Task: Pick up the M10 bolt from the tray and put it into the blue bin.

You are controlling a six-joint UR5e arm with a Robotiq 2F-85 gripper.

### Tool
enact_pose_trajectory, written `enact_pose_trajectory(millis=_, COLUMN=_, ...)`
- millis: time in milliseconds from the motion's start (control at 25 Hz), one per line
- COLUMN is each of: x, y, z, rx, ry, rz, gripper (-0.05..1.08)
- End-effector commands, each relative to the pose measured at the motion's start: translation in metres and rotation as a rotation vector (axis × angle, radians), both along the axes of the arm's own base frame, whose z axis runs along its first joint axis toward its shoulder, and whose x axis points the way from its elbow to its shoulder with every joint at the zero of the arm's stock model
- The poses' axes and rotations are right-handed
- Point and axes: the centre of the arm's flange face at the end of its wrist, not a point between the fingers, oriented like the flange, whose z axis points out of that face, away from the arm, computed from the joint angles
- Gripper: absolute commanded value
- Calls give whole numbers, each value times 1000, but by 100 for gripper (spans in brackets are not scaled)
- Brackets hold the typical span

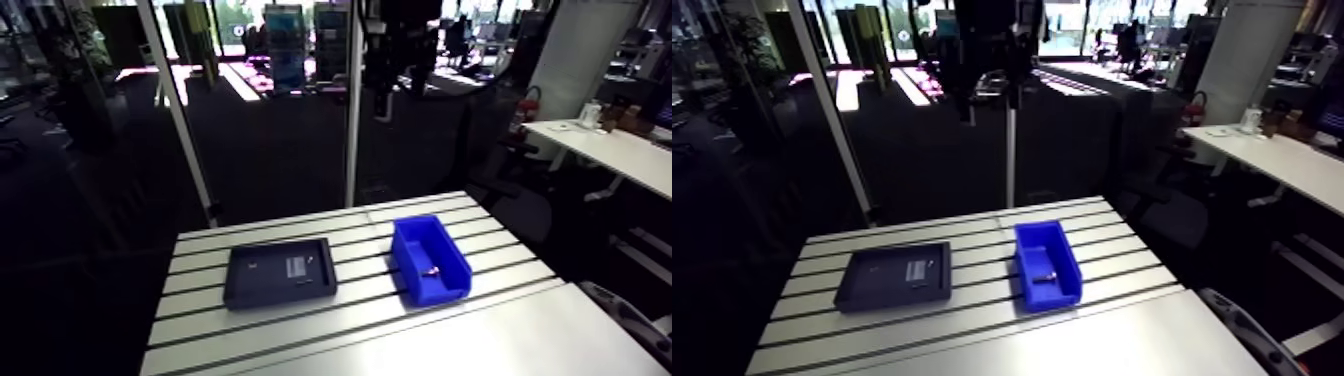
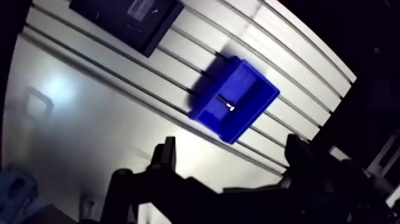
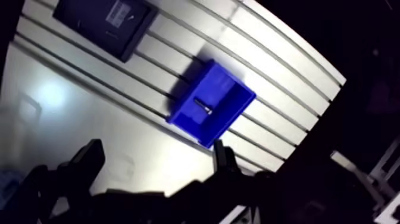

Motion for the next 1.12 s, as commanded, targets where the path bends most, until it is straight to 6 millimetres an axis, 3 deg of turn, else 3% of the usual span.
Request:
enact_pose_trajectory(millis=40, x=11, y=-19, z=41, rx=-66, ry=47, rz=-542, gripper=1)
enact_pose_trajectory(millis=320, x=34, y=-29, z=32, rx=-57, ry=17, rz=-589, gripper=1)
enact_pose_trajectory(millis=600, x=34, y=-63, z=32, rx=-9, ry=14, rz=-515, gripper=1)
enact_pose_trajectory(millis=1120, x=29, y=-74, z=19, rx=1, ry=-11, rz=-507, gripper=1)
